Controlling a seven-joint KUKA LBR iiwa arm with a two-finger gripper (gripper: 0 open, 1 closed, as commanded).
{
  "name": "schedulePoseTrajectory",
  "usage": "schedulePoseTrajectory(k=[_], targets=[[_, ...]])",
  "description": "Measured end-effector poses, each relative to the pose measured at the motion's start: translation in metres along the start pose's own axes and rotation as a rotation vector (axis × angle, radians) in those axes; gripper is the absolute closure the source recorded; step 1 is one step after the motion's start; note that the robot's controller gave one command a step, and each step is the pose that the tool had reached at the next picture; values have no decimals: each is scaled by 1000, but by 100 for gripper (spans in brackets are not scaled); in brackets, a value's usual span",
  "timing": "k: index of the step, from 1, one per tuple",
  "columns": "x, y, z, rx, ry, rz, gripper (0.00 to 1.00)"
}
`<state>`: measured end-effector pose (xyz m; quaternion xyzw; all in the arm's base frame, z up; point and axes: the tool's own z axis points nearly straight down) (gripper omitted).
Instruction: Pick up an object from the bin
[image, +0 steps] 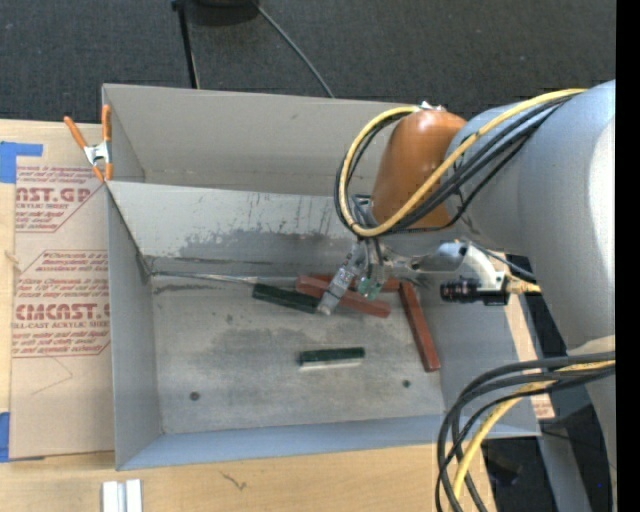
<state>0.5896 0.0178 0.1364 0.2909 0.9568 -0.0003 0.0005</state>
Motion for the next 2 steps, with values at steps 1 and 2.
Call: schedulePoseTrajectory(k=[1, 2], targets=[[31, 7, 45, -3, -5, 42, 100], [-2, -53, -11, 0, 0, 50, 100]])
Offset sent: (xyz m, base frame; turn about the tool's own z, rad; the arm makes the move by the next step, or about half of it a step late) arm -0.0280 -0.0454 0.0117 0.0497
